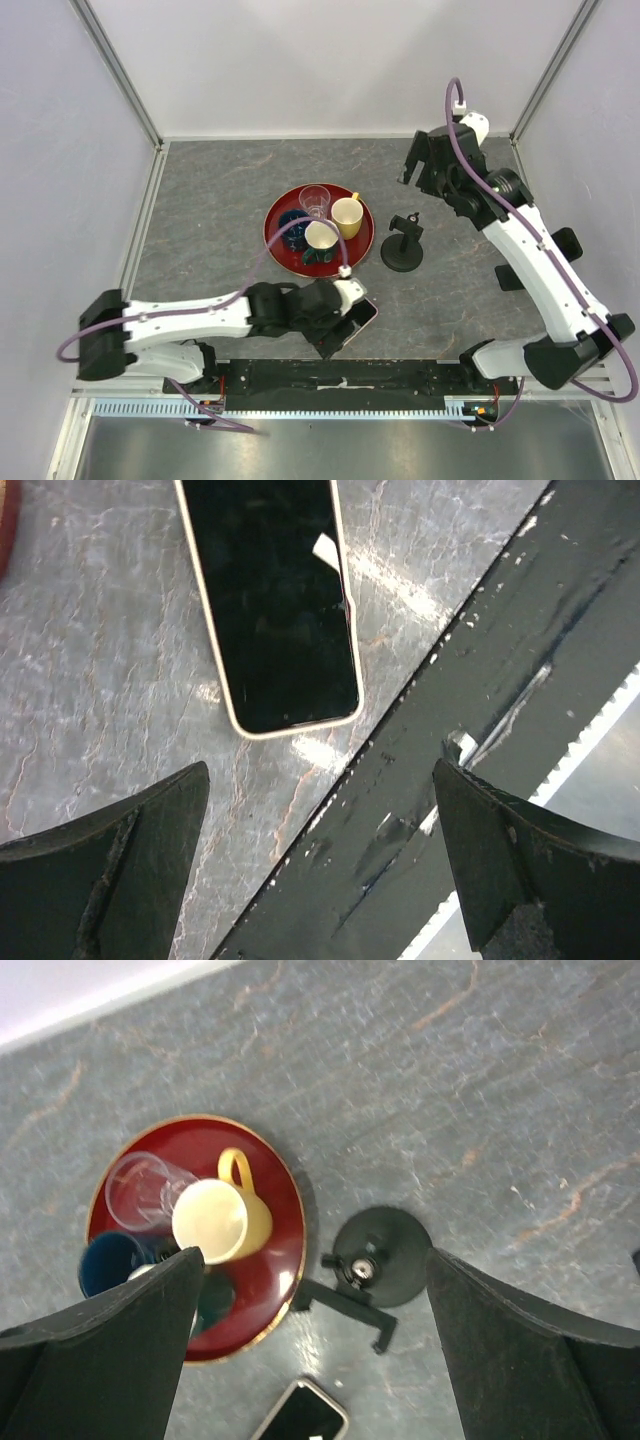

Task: Place the phone on the phone stand

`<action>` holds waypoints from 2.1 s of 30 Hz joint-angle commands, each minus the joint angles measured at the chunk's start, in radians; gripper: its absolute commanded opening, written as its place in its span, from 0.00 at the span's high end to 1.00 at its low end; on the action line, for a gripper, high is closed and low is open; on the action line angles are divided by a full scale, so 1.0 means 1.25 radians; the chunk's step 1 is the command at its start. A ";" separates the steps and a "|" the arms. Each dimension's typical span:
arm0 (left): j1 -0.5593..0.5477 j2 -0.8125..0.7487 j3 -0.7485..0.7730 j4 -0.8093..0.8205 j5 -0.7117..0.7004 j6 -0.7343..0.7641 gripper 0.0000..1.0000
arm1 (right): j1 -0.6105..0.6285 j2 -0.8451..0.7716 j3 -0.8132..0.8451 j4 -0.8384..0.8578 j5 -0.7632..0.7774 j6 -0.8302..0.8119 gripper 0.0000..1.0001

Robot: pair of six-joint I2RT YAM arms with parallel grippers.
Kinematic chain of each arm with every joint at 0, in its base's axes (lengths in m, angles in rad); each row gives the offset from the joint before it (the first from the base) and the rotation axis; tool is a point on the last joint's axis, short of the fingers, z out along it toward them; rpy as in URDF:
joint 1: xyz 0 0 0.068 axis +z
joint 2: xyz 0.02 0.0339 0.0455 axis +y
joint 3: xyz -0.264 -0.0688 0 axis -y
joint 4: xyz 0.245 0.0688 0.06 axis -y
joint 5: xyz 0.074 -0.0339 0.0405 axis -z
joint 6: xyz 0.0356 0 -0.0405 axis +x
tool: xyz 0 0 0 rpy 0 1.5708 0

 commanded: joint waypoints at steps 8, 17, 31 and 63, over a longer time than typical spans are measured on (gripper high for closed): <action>0.051 0.412 0.308 -0.106 0.104 0.083 0.00 | -0.018 -0.307 -0.212 0.051 0.036 -0.057 0.02; 0.095 0.493 0.340 -0.115 0.152 0.129 0.00 | -0.018 -0.384 -0.220 0.030 0.073 -0.156 0.02; 0.124 0.553 0.374 -0.159 0.136 0.176 0.00 | -0.018 -0.389 -0.262 0.041 0.078 -0.194 0.02; 0.074 0.591 0.339 -0.133 -0.008 0.051 0.98 | -0.018 -0.383 -0.301 0.008 0.103 -0.130 0.02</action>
